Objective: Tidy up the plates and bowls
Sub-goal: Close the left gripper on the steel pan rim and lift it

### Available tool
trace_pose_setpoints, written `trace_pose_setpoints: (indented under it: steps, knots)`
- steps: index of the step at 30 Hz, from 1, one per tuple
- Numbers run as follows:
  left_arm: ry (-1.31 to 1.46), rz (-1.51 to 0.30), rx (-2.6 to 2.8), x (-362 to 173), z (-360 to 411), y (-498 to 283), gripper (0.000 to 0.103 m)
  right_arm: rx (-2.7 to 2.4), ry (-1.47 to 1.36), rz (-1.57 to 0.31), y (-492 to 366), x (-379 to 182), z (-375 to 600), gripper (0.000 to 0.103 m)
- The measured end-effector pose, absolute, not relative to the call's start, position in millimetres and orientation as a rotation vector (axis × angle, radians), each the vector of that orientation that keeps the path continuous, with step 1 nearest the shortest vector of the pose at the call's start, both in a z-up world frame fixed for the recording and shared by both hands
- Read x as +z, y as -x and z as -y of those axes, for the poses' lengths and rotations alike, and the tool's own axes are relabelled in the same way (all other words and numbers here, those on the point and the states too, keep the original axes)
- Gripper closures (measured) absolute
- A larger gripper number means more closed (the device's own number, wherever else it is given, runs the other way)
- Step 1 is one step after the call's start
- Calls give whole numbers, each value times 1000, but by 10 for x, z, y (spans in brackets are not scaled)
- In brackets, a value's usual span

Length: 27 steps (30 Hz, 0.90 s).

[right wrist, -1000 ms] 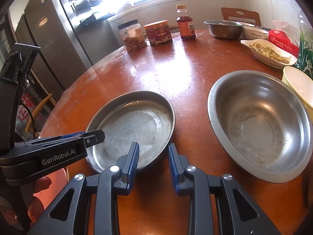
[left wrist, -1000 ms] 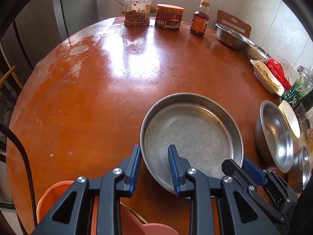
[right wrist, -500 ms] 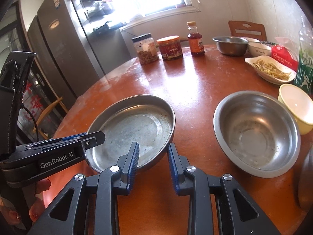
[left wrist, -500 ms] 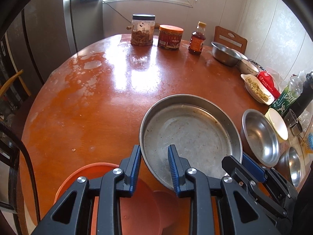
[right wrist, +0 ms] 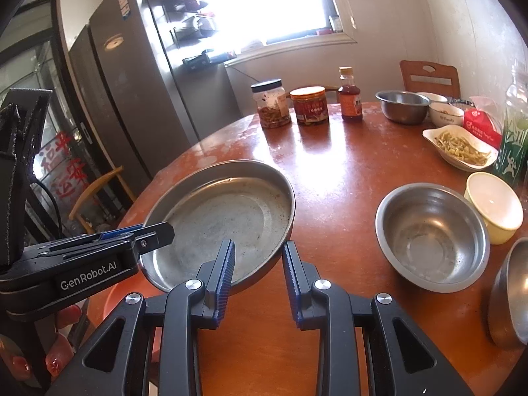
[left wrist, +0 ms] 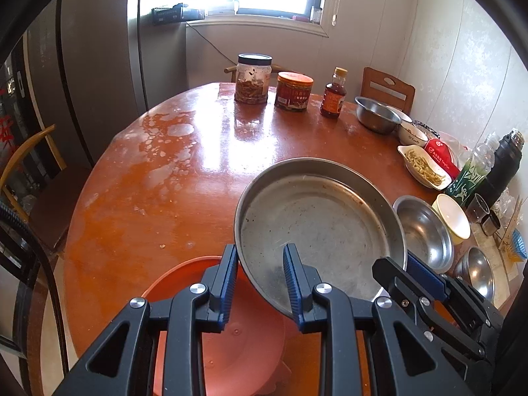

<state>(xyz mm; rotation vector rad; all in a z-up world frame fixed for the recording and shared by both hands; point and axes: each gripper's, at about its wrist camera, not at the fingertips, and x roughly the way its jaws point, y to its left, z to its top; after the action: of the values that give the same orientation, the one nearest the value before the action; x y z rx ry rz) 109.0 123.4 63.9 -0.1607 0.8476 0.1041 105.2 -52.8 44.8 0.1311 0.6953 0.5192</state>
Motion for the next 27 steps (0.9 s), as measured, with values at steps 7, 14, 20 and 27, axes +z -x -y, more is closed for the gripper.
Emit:
trace_pose_setpoints:
  steps: [7, 14, 20, 27]
  knots:
    - [161, -813, 116, 781, -1308, -883, 74, 543, -117, -659, -899, 585, 473, 73]
    - [173, -780, 130, 885, -1414, -684, 74, 571, -94, -627, -767, 711, 375, 73]
    - [179, -764, 144, 919, -1495, -567, 74, 591, -80, -610, -677, 764, 293, 73]
    - [185, -748, 161, 917, -1563, -435, 74, 609, -54, -605, -583, 771, 197, 73]
